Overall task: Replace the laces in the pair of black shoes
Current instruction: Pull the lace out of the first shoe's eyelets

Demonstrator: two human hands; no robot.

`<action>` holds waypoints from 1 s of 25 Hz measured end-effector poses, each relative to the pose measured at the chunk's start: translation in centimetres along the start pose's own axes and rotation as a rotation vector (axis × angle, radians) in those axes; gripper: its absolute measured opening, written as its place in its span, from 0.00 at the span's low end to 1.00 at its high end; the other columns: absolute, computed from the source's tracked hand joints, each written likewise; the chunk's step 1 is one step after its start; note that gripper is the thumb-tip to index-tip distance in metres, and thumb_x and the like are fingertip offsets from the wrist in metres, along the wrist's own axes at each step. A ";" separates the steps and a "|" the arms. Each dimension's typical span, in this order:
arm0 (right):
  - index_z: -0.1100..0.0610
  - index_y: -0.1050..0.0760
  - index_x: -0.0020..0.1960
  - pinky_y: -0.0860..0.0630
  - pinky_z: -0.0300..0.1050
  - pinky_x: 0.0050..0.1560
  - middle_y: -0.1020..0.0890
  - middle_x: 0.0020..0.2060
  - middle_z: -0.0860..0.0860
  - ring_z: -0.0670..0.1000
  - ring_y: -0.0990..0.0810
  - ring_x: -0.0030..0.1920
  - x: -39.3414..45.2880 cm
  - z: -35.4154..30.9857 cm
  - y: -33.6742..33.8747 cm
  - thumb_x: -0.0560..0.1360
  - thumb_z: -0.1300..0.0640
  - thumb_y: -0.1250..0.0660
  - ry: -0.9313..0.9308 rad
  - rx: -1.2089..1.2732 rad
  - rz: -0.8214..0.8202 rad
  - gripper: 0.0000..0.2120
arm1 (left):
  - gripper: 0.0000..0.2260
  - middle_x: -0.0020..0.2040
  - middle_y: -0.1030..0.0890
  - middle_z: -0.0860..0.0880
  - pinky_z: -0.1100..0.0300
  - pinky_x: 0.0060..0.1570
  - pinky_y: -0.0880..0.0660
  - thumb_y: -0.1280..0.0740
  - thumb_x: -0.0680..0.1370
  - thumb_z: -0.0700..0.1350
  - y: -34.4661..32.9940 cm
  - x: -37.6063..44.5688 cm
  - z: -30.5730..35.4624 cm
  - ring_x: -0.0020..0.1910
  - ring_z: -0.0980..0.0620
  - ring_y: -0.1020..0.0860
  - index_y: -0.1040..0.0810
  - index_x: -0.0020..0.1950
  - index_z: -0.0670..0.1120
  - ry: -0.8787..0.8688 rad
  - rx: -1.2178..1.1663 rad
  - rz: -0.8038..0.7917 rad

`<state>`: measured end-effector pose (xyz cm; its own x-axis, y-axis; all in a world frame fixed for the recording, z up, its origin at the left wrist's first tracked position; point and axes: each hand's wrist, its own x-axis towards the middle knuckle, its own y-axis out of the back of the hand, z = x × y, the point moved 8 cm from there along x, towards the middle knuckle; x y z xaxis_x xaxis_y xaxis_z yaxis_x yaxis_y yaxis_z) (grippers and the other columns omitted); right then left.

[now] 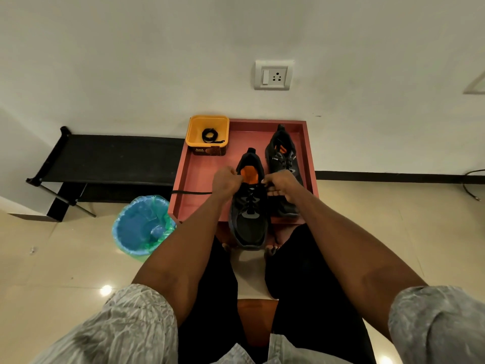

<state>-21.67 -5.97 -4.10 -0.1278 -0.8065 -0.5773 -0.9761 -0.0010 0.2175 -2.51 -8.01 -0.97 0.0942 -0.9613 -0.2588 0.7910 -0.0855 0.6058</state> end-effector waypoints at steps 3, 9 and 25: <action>0.64 0.22 0.43 0.19 0.49 0.47 0.20 0.39 0.56 0.53 0.19 0.41 0.1 -0.6 -0.3 0.76 0.63 0.31 0.042 -0.053 -0.027 0.04 | 0.08 0.46 0.23 0.48 0.63 0.37 0.31 0.36 0.76 0.35 -1.6 -0.1 3.0 0.44 0.51 0.25 0.19 0.52 0.40 -0.209 0.124 -0.140; 0.65 0.21 0.40 0.18 0.55 0.46 0.20 0.36 0.59 0.56 0.19 0.39 0.1 -1.4 -0.6 0.74 0.61 0.29 0.120 -0.159 0.008 0.07 | 0.18 0.32 0.27 0.49 0.63 0.32 0.34 0.32 0.76 0.36 -3.2 -0.3 3.2 0.33 0.53 0.29 0.30 0.27 0.48 -0.270 0.274 -0.301; 0.62 0.20 0.45 0.18 0.57 0.52 0.17 0.43 0.60 0.59 0.18 0.44 -0.3 -1.9 -0.7 0.75 0.54 0.32 0.156 -0.310 0.039 0.10 | 0.12 0.60 0.24 0.44 0.56 0.57 0.27 0.35 0.75 0.35 -2.8 -0.5 4.6 0.60 0.44 0.27 0.18 0.56 0.41 -0.410 0.412 -0.213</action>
<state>-20.60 -6.90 -2.61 -0.1119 -0.8902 -0.4416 -0.8681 -0.1288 0.4795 -7.54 -8.49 0.88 -0.3447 -0.9274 -0.1454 0.4608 -0.3021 0.8345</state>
